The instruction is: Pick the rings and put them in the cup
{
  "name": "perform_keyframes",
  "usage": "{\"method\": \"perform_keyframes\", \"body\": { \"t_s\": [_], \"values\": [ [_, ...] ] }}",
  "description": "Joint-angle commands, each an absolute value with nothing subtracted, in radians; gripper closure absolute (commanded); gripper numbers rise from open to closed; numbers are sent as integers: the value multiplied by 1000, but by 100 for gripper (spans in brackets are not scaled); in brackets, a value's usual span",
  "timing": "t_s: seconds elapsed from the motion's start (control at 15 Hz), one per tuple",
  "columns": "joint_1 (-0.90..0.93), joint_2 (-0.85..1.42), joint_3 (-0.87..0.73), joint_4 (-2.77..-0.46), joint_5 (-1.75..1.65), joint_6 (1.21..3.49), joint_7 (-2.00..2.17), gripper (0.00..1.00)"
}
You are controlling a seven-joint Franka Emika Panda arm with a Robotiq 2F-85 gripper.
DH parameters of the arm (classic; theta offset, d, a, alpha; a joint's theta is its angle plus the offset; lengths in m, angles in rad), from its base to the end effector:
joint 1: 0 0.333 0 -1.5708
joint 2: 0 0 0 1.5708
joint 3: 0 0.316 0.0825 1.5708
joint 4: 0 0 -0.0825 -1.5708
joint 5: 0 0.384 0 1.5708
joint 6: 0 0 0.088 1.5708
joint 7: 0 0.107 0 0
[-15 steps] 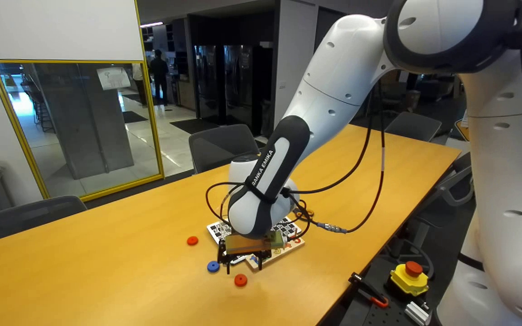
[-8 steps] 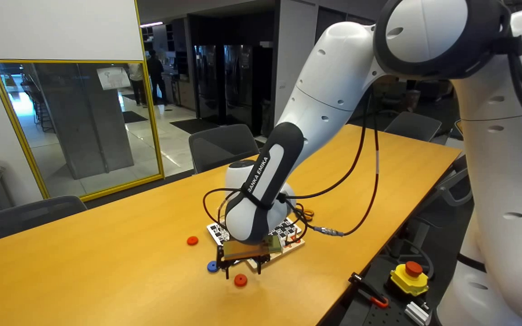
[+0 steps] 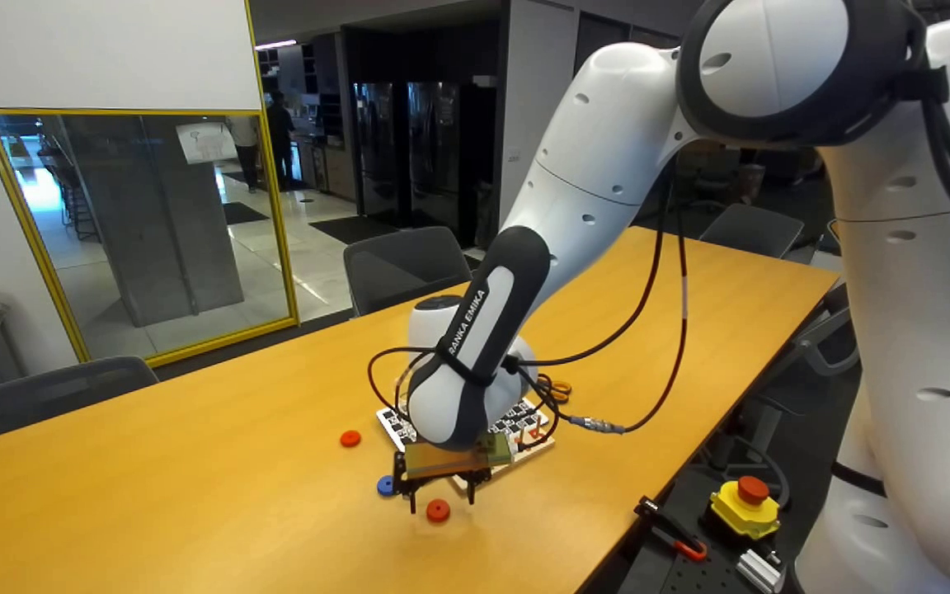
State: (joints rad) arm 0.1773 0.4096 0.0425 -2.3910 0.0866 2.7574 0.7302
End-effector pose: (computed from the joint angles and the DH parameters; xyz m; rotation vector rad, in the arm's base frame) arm 0.4796 0.1050 0.1451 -2.9809 0.9132 0.0943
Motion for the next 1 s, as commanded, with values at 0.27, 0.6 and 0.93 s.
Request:
{"method": "perform_keyframes", "body": {
  "t_s": [0.27, 0.6, 0.93],
  "values": [
    [198, 426, 34, -2383, 126, 2781, 715, 27],
    [202, 425, 32, -2386, 125, 2783, 719, 66],
    [214, 396, 6, -2399, 109, 2773, 745, 79]
  ]
}}
